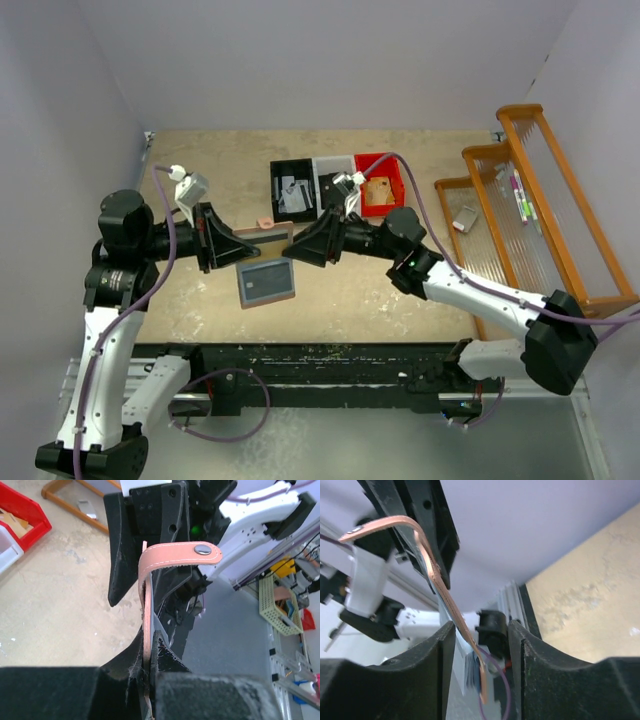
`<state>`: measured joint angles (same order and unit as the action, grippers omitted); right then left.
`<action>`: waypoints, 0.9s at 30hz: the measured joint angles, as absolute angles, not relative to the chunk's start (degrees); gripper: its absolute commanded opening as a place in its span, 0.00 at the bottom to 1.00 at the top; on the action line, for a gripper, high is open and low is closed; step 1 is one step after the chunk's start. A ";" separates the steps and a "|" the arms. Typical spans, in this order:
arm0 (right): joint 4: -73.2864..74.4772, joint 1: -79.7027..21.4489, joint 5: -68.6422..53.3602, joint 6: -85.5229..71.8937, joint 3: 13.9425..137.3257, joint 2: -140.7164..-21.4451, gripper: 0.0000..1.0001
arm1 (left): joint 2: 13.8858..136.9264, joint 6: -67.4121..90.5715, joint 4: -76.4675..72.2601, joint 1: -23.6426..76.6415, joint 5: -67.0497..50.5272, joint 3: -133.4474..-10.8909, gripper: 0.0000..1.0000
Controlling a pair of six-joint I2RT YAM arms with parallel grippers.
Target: Take the credit cards out of the card holder
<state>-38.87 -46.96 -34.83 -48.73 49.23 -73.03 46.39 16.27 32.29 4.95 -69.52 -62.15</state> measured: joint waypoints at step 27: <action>-4.01 -47.99 -46.02 -33.45 79.79 -84.12 0.00 | 50.63 18.20 33.65 4.95 -72.18 -58.50 0.39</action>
